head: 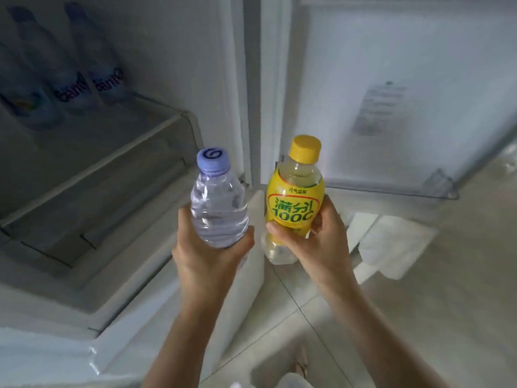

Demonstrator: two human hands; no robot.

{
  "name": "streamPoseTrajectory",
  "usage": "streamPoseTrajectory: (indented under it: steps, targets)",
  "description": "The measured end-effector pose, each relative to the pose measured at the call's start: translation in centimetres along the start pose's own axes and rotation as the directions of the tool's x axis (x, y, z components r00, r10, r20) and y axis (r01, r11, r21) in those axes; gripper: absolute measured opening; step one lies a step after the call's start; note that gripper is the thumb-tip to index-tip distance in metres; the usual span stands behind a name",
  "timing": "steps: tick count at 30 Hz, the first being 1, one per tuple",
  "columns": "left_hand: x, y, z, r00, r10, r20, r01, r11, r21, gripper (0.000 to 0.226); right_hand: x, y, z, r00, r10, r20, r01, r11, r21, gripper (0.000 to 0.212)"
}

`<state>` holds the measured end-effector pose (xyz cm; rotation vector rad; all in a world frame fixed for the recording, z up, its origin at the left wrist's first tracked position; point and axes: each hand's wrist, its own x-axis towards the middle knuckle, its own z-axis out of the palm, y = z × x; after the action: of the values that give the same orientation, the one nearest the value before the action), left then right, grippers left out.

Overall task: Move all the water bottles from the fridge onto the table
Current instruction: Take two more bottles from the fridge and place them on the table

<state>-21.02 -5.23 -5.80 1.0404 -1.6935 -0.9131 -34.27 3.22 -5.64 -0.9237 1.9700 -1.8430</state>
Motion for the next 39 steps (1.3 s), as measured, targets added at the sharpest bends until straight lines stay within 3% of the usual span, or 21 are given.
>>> streamPoseTrajectory:
  steps: [4, 9, 14, 21, 27, 30, 34, 39]
  targets:
    - [-4.6, 1.4, 4.3, 0.978, 0.006, 0.210, 0.003, 0.999, -0.042, 0.063, -4.2, 2.1, -7.2, 0.982, 0.134, -0.134, -0.144, 0.987, -0.073, 0.053]
    - [-11.5, 3.2, 11.0, 0.892, -0.002, 0.451, 0.021, 0.999, -0.037, 0.056, -9.4, 4.9, -16.6, 0.926, 0.251, -0.280, -0.284, 0.955, -0.081, 0.058]
    - [-19.4, 5.4, 17.6, 0.809, -0.077, 0.583, 0.098, 0.995, -0.004, 0.057, -14.2, 7.8, -26.1, 0.862, 0.343, -0.373, -0.400, 0.912, -0.085, 0.062]
    - [-28.3, 8.7, 26.3, 0.640, -0.124, 0.758, 0.174, 0.985, 0.014, 0.059, -17.5, 10.7, -37.7, 0.777, 0.399, -0.487, -0.488, 0.871, -0.064, 0.065]
    - [-29.3, 9.9, 33.6, 0.570, -0.114, 0.814, 0.138, 0.990, 0.042, 0.075, -16.6, 13.2, -43.9, 0.700, 0.457, -0.549, -0.538, 0.843, 0.015, 0.057]
    - [-28.5, 10.1, 37.5, 0.568, -0.108, 0.816, 0.104, 0.993, 0.059, 0.074, -14.2, 15.1, -46.3, 0.660, 0.477, -0.581, -0.554, 0.831, 0.052, 0.052]
    - [-26.5, 9.9, 43.7, 0.556, -0.121, 0.823, 0.081, 0.993, 0.091, 0.070, -8.9, 17.6, -49.2, 0.650, 0.491, -0.579, -0.554, 0.829, 0.081, 0.050]
    - [-22.8, 11.7, 50.9, 0.591, -0.111, 0.799, 0.069, 0.994, 0.087, 0.064, -1.0, 19.4, -52.9, 0.668, 0.483, -0.567, -0.548, 0.834, 0.064, 0.051]
